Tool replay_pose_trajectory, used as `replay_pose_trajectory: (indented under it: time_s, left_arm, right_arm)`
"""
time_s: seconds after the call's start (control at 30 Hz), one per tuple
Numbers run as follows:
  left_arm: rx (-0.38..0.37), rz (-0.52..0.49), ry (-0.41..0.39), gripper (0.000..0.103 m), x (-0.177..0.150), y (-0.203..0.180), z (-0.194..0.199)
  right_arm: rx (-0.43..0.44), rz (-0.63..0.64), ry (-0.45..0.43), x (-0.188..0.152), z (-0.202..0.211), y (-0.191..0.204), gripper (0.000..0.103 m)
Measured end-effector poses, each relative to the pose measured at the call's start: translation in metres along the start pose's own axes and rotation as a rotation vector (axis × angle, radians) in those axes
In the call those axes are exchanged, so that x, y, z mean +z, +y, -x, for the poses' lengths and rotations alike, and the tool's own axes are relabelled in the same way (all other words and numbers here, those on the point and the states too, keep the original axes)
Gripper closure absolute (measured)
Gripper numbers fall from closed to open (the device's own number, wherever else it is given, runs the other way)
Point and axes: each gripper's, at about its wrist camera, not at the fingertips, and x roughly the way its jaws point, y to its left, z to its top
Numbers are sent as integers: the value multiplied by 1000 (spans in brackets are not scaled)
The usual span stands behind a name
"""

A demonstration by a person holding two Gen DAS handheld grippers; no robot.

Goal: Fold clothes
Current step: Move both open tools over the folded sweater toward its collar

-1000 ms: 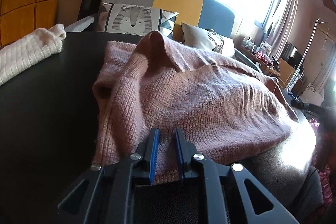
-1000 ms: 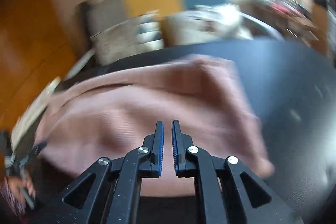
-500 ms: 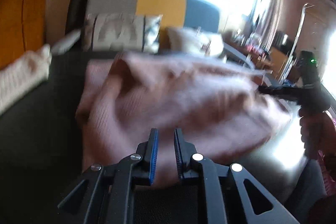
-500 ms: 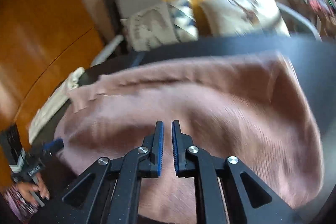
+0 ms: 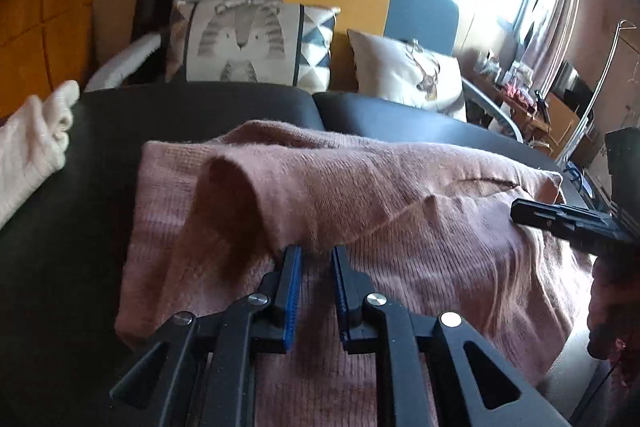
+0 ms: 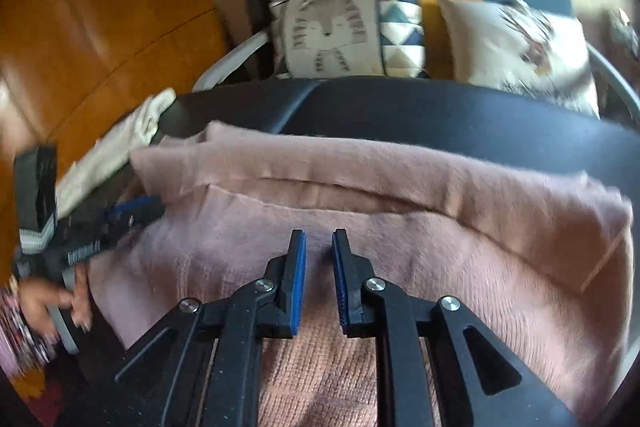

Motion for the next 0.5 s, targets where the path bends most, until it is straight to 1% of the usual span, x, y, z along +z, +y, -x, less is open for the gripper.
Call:
replay_pose_trajectory:
  time_s: [0.1, 0.13, 0.2, 0.27, 0.33, 0.4, 0.43, 0.47, 0.5]
  left_arm:
    - [-61, 61, 29, 88, 26, 4, -8]
    - [-61, 86, 25, 88, 35, 8, -9]
    - [-44, 145, 6, 88, 54, 18, -10]
    - [7, 198, -24, 88, 68, 34, -10]
    - [63, 241, -50, 88, 75, 47, -8]
    - [51, 264, -70, 88, 71, 52, -2]
    - [43, 274, -80, 88, 69, 55, 1]
    - [40, 263, -92, 88, 66, 53, 5]
    - [40, 233, -99, 88, 61, 46, 6]
  right_arm:
    - [1, -14, 36, 20, -16, -10, 88]
    - [2, -22, 41, 26, -19, -14, 88]
    - [8, -69, 41, 42, -26, -27, 88]
    - [13, -135, 31, 51, -31, -41, 88]
    - [-1, -218, 11, 56, -32, -57, 88]
    - [-2, -258, -31, 54, -20, -68, 88]
    - [9, -258, -57, 52, -12, -70, 87]
    - [19, -252, -92, 46, 0, -73, 87]
    - [24, -247, -120, 42, 9, -74, 81]
